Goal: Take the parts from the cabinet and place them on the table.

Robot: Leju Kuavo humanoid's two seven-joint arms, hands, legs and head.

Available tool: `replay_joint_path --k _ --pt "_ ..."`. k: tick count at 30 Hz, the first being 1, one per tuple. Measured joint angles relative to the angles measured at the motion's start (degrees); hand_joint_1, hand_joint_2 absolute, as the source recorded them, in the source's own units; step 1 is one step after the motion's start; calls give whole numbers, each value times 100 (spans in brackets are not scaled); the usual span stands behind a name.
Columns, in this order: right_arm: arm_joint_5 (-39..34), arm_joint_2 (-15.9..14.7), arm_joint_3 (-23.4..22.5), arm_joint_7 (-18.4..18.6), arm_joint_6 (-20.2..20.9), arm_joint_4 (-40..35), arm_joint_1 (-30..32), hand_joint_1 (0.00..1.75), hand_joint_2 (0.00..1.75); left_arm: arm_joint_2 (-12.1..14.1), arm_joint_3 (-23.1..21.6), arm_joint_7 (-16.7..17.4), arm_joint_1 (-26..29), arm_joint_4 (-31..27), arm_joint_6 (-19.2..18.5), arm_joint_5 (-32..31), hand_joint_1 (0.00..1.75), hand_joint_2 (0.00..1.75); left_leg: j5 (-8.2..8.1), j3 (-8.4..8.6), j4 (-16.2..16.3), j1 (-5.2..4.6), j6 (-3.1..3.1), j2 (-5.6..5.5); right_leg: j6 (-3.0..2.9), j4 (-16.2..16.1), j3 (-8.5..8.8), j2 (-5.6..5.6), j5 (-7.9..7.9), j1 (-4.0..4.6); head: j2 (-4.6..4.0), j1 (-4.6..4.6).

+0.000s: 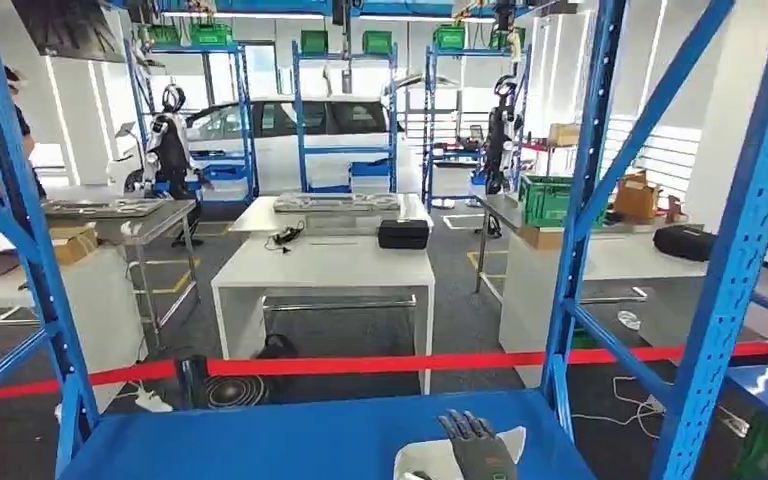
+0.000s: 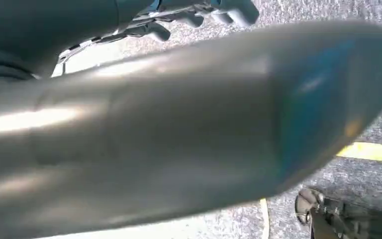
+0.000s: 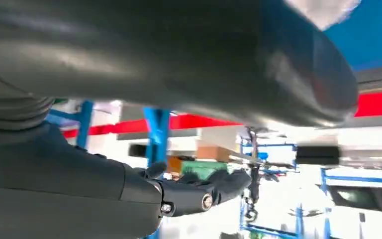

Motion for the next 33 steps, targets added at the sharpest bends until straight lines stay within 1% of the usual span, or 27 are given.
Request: replay_joint_path --k 1,2,3,5,6,7,8,9,10,11,12,13,14,15,17,19,21,24,27,32,33 --pt "0 0 -2 0 -7 -48 -1 0 0 -11 7 9 2 0 0 -2 0 0 8 48 -55 46 44 2 52 8 9 -7 -44 0 0 0" --pt "0 0 -2 -13 -31 -77 -10 0 0 -7 13 7 5 -2 7 -2 0 0 -8 82 -70 54 75 3 73 148 -38 -42 -109 -6 0 7" --pt "-2 2 -2 -54 -61 -109 -30 0 0 0 15 7 -1 -6 11 -2 0 0 -22 93 -71 56 103 4 96 471 -212 -59 -258 -6 0 20" --pt "-2 44 -2 -140 -103 -182 -30 0 0 -4 15 7 -6 -9 26 -2 0 0 -48 101 -69 43 135 8 124 1479 -800 -60 -647 -12 0 22" --pt "-4 79 -2 -166 -96 -225 -29 0 0 -4 17 15 -6 -7 33 -2 0 0 -61 108 -67 37 137 10 122 1823 -1030 -60 -699 -10 0 22" --pt "-7 110 -2 -175 -81 -280 -30 0 0 -4 22 26 -5 -7 44 -4 0 0 -79 130 -65 35 136 9 114 1876 -1138 -61 -579 -11 0 24" --pt "-22 149 -2 -175 -61 -354 -31 0 0 -7 26 33 -2 -7 50 -7 0 0 -105 165 -65 35 125 7 99 1636 -1080 -62 -333 -10 0 26" --pt "-37 182 -2 -175 -41 -438 -33 0 0 -7 26 40 -3 -9 55 -11 0 0 -137 214 -63 35 110 5 79 1196 -901 -63 -5 -9 0 24" --pt "-53 212 -2 -173 -20 -563 -37 0 0 -9 26 42 -6 -9 59 -22 0 0 -180 279 -63 35 88 3 43 571 -635 -65 370 -7 0 26" --pt "-68 238 0 -168 9 -652 -33 0 0 -11 28 44 0 -7 59 -26 0 0 -215 299 -64 39 65 4 -3 196 -485 -76 482 7 0 26" --pt "-83 282 15 -153 48 -736 -40 0 0 -18 33 50 -14 -7 61 -28 0 0 -217 290 -57 10 30 3 -32 164 -442 -72 439 64 -2 6" --pt "-101 315 28 -131 94 -824 -23 0 0 -9 35 59 -27 -9 70 -39 0 0 -228 259 -18 -3 26 -13 -46 -30 -349 -66 343 22 2 18" --pt "-105 341 35 -116 105 -894 8 0 0 -7 35 61 -22 -9 74 -44 0 0 -222 262 -48 6 34 -13 10 1 -366 -66 365 33 2 17" --pt "-105 341 39 -98 109 -958 31 0 0 -7 37 61 -7 -9 74 -44 0 0 -217 272 -66 6 25 -10 -20 -2 -364 -61 348 42 0 13" --pt "-114 376 42 -90 116 -1056 38 0 0 -15 39 79 3 -4 76 -44 0 0 -213 297 -104 6 18 7 -29 -3 -368 -43 343 41 2 7" --pt "-114 398 48 -92 116 -1130 40 0 0 -17 39 79 -9 -4 77 -44 0 0 -210 316 -130 6 12 6 -53 -3 -364 -45 327 42 2 11" --pt "-114 411 50 -92 118 -1180 42 0 0 -17 39 77 -10 -7 77 -46 0 0 -206 325 -154 6 -22 4 -67 -3 -363 -47 321 42 2 11" --pt "-112 420 52 -13 135 -1222 72 0 0 -15 44 55 -9 -7 76 -46 0 0 -205 332 -167 6 -36 5 -81 -2 -362 -47 315 43 0 9" --pt "-101 422 57 81 149 -1222 150 0 0 -17 44 33 -8 -7 76 -46 0 0 -206 332 -169 6 -48 3 -83 -2 -358 -51 314 43 2 9" --pt "-101 422 61 140 184 -1222 243 0 0 -15 46 57 -3 -7 77 -52 0 0 -206 332 -167 0 -48 4 -83 -9 -349 -51 316 42 2 9" --pt "-103 422 61 142 212 -1218 260 0 175 -15 46 61 -1 -7 77 -59 0 0 -206 332 -166 -2 -48 4 -82 -11 -348 -51 316 41 2 9"
